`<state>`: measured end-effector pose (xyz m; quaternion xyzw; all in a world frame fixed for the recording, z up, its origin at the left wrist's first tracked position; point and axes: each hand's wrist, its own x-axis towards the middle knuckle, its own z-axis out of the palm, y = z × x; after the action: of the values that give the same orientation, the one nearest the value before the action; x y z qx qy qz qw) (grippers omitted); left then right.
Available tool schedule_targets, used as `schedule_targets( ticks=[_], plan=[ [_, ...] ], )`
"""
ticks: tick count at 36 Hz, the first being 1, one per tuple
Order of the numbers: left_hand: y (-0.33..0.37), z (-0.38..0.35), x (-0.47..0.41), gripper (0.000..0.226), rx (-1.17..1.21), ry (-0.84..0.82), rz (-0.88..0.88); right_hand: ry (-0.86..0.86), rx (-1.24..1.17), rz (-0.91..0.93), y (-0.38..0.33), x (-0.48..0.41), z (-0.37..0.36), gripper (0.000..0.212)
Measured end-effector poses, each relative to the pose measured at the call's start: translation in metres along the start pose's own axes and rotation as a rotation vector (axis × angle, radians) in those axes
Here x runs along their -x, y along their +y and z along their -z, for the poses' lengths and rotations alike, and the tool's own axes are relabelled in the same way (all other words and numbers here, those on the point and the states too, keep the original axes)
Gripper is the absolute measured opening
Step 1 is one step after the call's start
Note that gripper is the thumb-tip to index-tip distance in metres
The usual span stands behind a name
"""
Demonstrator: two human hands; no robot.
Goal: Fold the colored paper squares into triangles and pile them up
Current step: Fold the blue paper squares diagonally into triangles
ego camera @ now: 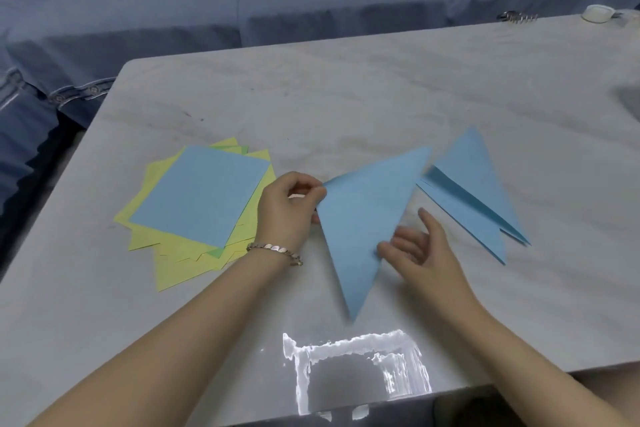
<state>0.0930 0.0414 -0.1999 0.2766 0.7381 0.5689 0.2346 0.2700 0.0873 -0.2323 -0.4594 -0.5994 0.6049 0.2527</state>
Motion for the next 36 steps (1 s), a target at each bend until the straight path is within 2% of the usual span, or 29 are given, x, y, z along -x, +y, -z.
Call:
schedule_targets(
  ticks=[3, 6, 8, 10, 12, 17, 21, 29, 33, 36],
  plan=[
    [0.009, 0.0, 0.011, 0.019, 0.126, -0.016, 0.016, -0.009, -0.074, 0.016, -0.015, -0.007, 0.004, 0.045],
    [0.006, 0.004, 0.015, 0.016, 0.106, -0.056, -0.032, 0.171, -0.047, 0.07, -0.02, -0.018, 0.012, 0.038],
    [-0.002, 0.012, 0.011, 0.011, -0.124, -0.067, -0.103, 0.336, -0.025, 0.124, -0.025, -0.031, 0.025, 0.041],
    [-0.016, 0.025, 0.004, 0.032, -0.448, -0.065, -0.132, 0.492, 0.057, 0.185, -0.027, -0.046, 0.043, 0.035],
    [-0.028, 0.038, -0.004, 0.053, -0.685, -0.046, -0.12, 0.562, 0.204, 0.181, -0.028, -0.059, 0.06, 0.025],
    [-0.051, 0.064, -0.017, 0.084, -1.083, 0.006, 0.071, 0.448, 0.574, 0.011, -0.022, -0.061, 0.067, 0.032],
    [-0.06, 0.073, -0.019, 0.076, -1.084, -0.017, 0.169, 0.41, 0.684, 0.151, -0.023, -0.043, 0.042, 0.028],
    [-0.053, 0.085, -0.018, 0.029, -1.207, -0.02, -0.088, -0.062, 0.745, 0.3, -0.023, -0.021, -0.005, 0.018],
    [-0.052, 0.093, -0.014, 0.024, -1.135, 0.04, -0.261, -0.167, 0.758, 0.337, -0.021, -0.016, -0.015, 0.017],
    [-0.041, 0.096, -0.002, 0.022, -1.092, 0.046, -0.24, -0.198, 0.773, 0.374, -0.021, -0.014, -0.019, 0.017]
  ],
)
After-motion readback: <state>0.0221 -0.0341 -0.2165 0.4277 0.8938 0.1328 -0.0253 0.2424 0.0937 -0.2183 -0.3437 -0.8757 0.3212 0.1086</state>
